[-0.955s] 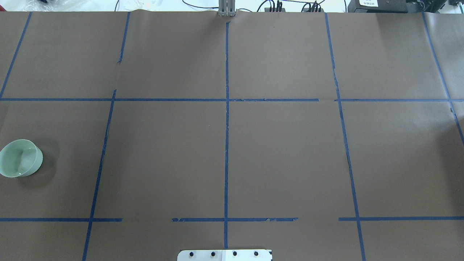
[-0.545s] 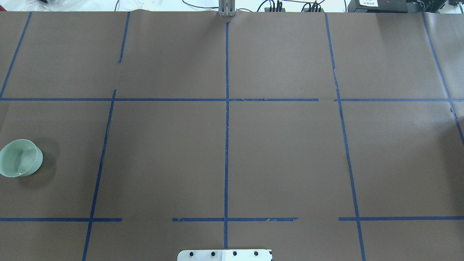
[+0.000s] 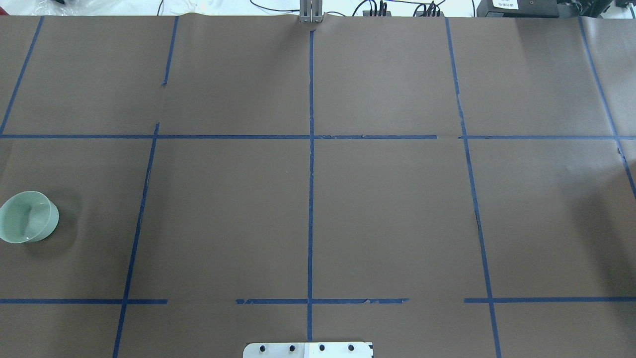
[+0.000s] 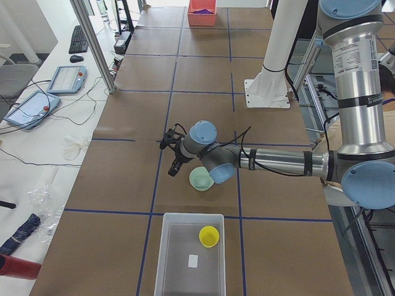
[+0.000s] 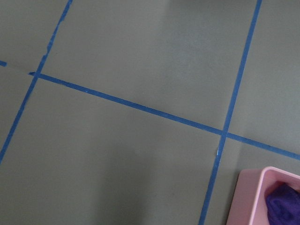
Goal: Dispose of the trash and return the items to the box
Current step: 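Reach the left gripper to the pale green bowl and grasp its rim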
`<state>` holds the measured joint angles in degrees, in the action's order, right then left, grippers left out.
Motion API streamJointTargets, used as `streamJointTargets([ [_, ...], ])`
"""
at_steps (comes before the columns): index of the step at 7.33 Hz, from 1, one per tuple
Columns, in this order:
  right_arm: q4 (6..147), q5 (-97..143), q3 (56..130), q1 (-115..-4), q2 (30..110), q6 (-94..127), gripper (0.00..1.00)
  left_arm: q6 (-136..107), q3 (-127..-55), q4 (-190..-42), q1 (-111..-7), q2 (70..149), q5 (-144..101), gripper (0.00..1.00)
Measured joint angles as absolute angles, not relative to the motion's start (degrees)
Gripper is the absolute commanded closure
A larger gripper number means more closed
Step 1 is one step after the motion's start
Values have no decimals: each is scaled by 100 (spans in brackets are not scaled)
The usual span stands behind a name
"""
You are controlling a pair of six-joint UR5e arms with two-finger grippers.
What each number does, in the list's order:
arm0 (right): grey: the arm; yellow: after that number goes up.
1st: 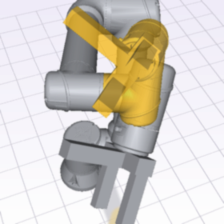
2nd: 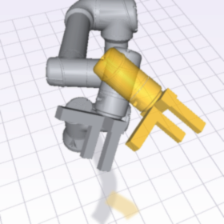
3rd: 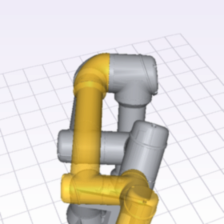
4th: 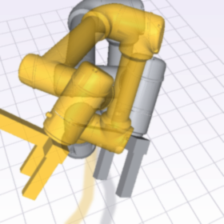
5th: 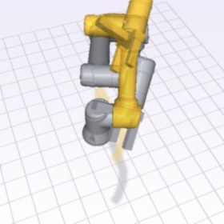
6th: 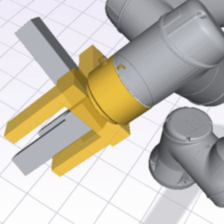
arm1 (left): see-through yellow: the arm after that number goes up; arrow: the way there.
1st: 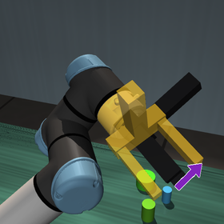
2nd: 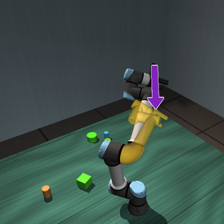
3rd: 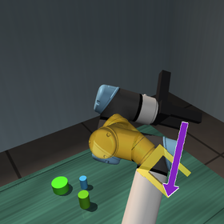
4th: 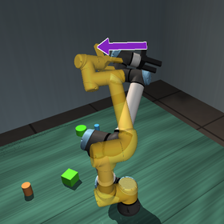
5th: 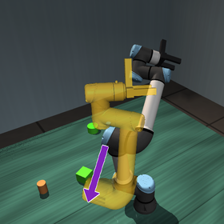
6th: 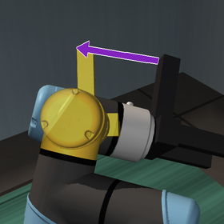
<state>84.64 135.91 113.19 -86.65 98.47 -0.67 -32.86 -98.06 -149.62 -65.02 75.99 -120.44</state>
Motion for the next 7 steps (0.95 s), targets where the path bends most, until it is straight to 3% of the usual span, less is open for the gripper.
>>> streamJointTargets([
  [2,8437,13594,11446,-8530,9851,68,0,-4141,-9199,-15819,-5582,7414,-11274,10],
  [3,8432,13589,11457,-8515,9852,68,0,-4347,-8993,-16056,-5277,7387,-11063,30],
  [4,8420,13583,11458,-8512,9855,56,0,-4418,-8795,-16257,-5120,7371,-10977,94],
  [5,8391,13581,11461,-8509,9861,43,0,-4446,-8659,-16384,-5051,7362,-10950,100],
  [7,8356,13574,11461,-8508,9874,30,0,-4450,-8585,-16525,-5015,7354,-10953,100],
])
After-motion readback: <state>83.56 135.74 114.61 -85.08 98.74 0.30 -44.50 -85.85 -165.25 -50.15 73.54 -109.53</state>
